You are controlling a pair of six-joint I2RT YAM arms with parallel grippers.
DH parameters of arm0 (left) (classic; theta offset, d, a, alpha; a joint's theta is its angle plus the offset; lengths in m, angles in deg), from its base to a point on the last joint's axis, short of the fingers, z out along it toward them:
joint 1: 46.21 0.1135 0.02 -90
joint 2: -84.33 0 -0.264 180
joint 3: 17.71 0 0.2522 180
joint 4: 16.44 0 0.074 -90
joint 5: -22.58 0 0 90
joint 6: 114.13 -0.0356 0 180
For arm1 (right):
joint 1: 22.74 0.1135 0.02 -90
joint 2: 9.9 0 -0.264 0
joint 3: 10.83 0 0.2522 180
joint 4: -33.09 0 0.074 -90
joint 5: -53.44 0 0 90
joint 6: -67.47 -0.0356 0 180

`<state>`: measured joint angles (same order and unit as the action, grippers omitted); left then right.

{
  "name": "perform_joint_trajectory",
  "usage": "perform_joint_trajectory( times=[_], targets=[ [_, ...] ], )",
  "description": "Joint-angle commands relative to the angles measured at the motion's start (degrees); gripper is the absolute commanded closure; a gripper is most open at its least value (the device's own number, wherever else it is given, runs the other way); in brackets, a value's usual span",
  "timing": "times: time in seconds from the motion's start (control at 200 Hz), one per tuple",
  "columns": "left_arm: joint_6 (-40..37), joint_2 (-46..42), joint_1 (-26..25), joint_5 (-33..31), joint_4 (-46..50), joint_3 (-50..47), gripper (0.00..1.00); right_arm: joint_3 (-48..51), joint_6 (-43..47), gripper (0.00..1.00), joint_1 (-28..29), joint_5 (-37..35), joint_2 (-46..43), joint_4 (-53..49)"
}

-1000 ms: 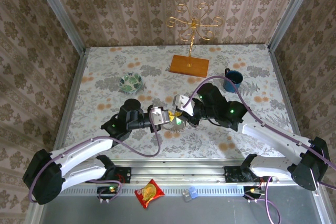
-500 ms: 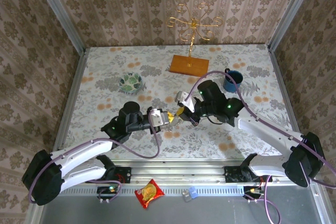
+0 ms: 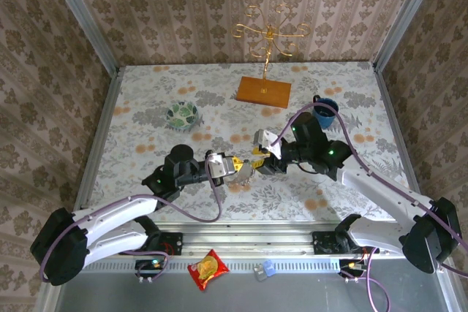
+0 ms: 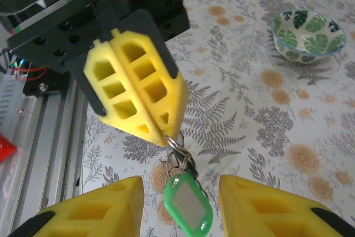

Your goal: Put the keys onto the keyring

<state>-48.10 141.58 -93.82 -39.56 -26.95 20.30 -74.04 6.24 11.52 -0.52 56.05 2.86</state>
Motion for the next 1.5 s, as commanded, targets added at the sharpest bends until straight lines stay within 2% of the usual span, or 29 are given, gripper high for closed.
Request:
perform_joint_trajectory(
  times=[0.0,0.24,0.37,0.45,0.58,0.7,0.74,0.89,0.95,1.12,1.225,1.335,1.445,1.495],
  targets=[
    [1.1,-0.6,-0.3,2.2,-4.7,-0.7,1.0,-1.7,4.4,0.59,0.0,4.1,2.2,0.4],
    [1.1,-0.5,-0.3,2.8,-5.3,-1.1,1.0,-3.3,3.7,0.6,0.1,7.8,7.7,1.7],
    [1.2,-0.6,-0.3,3.1,-5.5,-1.2,1.0,-3.4,3.4,0.65,0.1,8.3,9.1,3.2],
    [1.1,-0.7,-0.4,3.0,-5.6,-1.3,1.0,-3.8,3.8,0.75,0.1,9.0,9.8,2.7],
    [1.5,-0.7,-0.3,1.5,-6.3,-1.5,1.0,-4.2,4.6,1.0,0.2,9.9,10.2,1.7],
    [2.6,-0.7,-0.3,-2.6,-6.7,-1.8,1.0,-4.1,5.0,1.0,1.4,7.9,8.9,1.0],
    [2.7,-0.8,-0.4,-3.4,-5.9,-1.4,0.94,-4.2,5.3,1.0,2.3,6.2,8.3,0.5],
    [1.7,-1.0,-0.6,-4.8,-0.7,0.8,0.86,-7.1,8.9,1.0,6.4,-2.1,7.5,-5.9],
    [0.5,-1.0,-0.8,-5.5,2.4,2.3,0.8,-8.9,10.0,1.0,8.1,-5.5,7.7,-8.7],
    [-2.2,-1.0,-1.5,-7.9,9.7,5.8,0.77,-14.4,11.5,1.0,11.6,-12.0,9.3,-15.9],
    [-2.7,-1.4,-2.1,-10.7,10.2,6.5,0.82,-17.0,11.8,1.0,13.7,-15.6,10.7,-19.8],
    [-3.0,-1.8,-2.5,-12.2,10.4,6.7,1.0,-17.6,11.6,1.0,14.8,-16.5,10.8,-21.5],
    [-2.8,-2.6,-2.4,-11.5,9.0,5.9,1.0,-15.1,10.5,1.0,13.8,-14.8,8.9,-19.3],
    [-2.5,-3.0,-2.5,-10.6,7.9,5.1,1.0,-12.9,8.7,0.87,12.0,-12.5,7.1,-16.7]
  ],
)
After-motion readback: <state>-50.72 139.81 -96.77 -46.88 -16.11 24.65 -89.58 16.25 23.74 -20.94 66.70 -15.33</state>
